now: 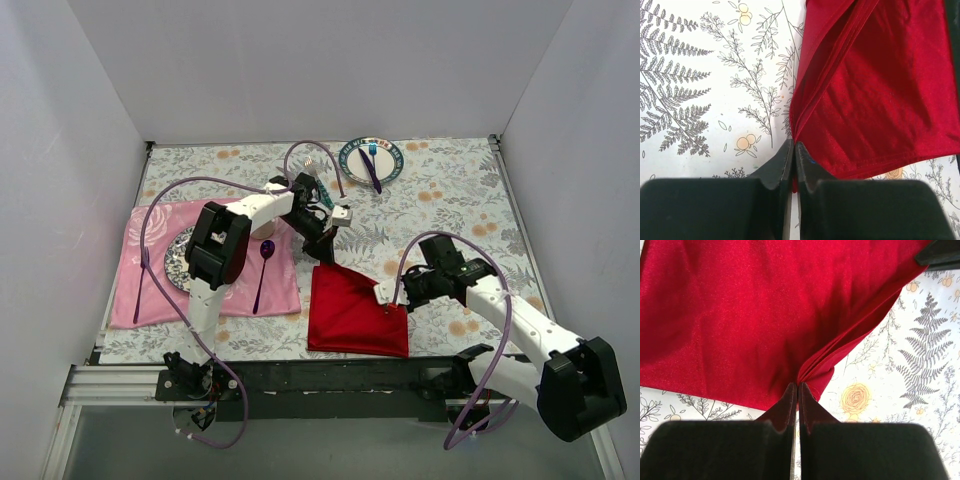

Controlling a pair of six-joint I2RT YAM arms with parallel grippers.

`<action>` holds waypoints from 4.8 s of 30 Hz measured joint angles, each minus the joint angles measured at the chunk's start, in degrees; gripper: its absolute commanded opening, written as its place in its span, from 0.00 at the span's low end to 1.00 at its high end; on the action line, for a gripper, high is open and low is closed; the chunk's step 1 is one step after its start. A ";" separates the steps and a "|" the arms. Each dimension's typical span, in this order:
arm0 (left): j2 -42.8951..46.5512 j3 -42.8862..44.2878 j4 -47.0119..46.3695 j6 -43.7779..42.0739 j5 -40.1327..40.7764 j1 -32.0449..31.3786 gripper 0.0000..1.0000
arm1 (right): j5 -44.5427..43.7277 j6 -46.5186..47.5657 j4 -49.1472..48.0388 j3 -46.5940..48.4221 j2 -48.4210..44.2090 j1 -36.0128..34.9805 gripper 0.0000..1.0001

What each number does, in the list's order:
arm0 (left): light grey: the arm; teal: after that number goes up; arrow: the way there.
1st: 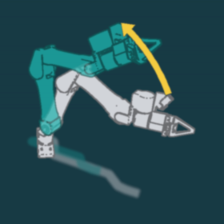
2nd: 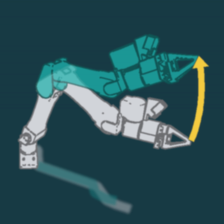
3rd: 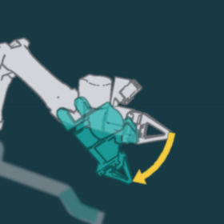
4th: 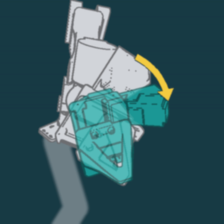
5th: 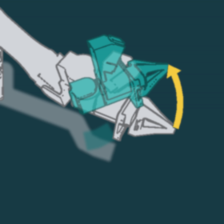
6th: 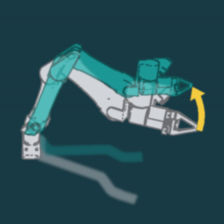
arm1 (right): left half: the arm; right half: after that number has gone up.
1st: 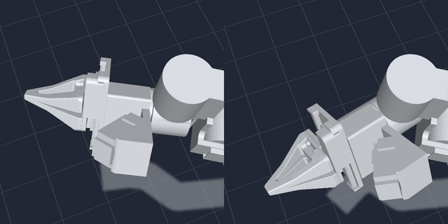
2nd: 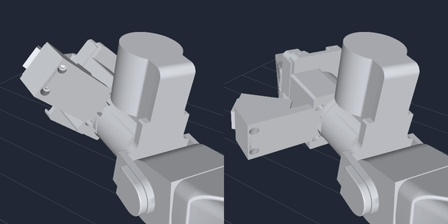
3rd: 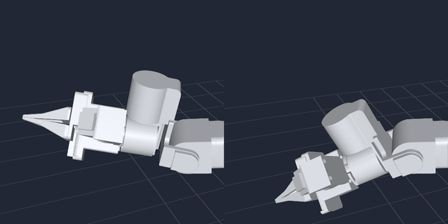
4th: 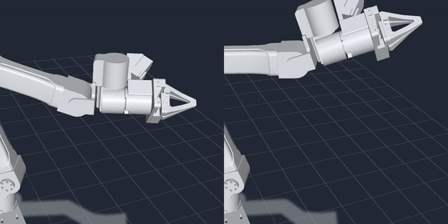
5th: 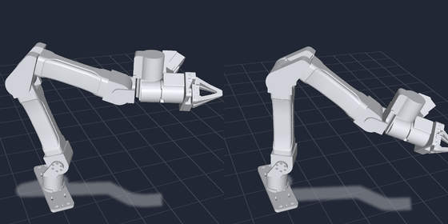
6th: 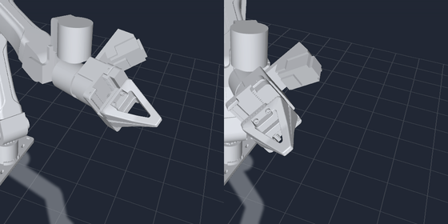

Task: Fold the napkin into a case and place the utensils inside

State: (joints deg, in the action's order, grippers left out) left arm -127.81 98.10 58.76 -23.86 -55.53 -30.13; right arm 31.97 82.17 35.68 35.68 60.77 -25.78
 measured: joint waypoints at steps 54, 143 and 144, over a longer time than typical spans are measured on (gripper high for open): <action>-0.35 -0.48 -5.22 5.14 6.91 1.20 0.35 | -4.81 -6.99 -8.55 5.73 11.39 4.96 0.12; 44.61 -52.39 -19.76 9.03 12.76 -13.90 0.58 | 6.73 -45.03 6.47 22.08 28.81 8.57 0.54; 44.92 -50.56 -19.26 10.51 11.69 -11.69 0.61 | 7.37 -46.12 6.54 23.26 28.81 10.01 0.55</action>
State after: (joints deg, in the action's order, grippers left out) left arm -82.89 47.55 39.51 -13.34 -43.83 -41.82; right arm 39.33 36.05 42.22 58.94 89.58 -15.77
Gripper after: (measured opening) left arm 0.541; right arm 0.507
